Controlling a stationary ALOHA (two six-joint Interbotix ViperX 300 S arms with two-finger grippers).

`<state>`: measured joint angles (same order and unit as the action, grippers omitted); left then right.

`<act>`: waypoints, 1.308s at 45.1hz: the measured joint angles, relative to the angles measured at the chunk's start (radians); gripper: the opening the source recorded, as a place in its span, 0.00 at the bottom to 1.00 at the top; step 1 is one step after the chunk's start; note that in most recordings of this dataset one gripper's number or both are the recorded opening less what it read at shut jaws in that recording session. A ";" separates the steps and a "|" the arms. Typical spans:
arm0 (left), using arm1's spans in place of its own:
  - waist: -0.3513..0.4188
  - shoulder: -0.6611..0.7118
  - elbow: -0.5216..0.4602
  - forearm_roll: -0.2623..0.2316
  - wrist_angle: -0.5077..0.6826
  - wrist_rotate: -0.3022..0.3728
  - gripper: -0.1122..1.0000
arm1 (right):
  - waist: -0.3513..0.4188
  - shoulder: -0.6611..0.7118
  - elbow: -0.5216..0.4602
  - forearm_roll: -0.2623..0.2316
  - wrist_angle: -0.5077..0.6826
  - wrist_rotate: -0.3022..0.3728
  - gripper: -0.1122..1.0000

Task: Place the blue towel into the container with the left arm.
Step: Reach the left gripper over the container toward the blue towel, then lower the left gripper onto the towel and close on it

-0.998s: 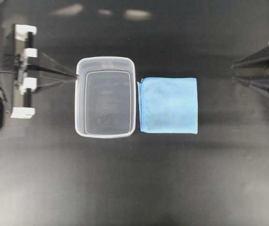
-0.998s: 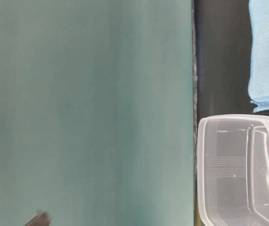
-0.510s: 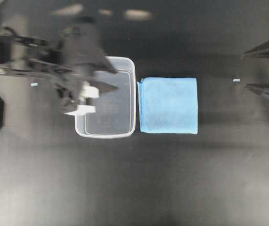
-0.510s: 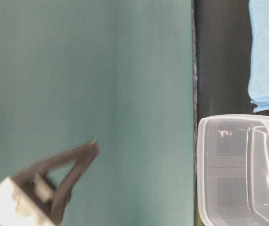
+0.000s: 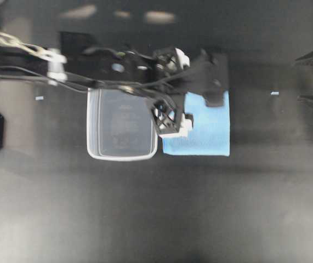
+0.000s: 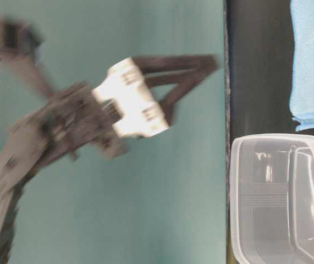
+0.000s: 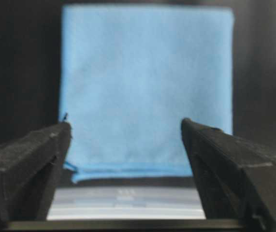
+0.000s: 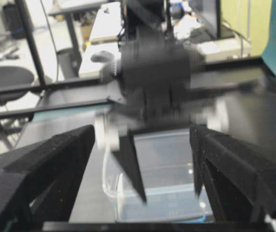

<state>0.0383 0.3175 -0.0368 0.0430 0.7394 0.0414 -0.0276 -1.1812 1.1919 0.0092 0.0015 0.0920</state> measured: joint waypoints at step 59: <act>-0.041 0.259 -0.117 0.000 0.037 0.054 0.15 | 0.000 -0.078 0.021 0.000 0.012 -0.005 0.79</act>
<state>-0.0031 0.5768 -0.1534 0.0430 0.7762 0.0951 -0.0276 -1.2594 1.2134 0.0092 0.0138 0.0874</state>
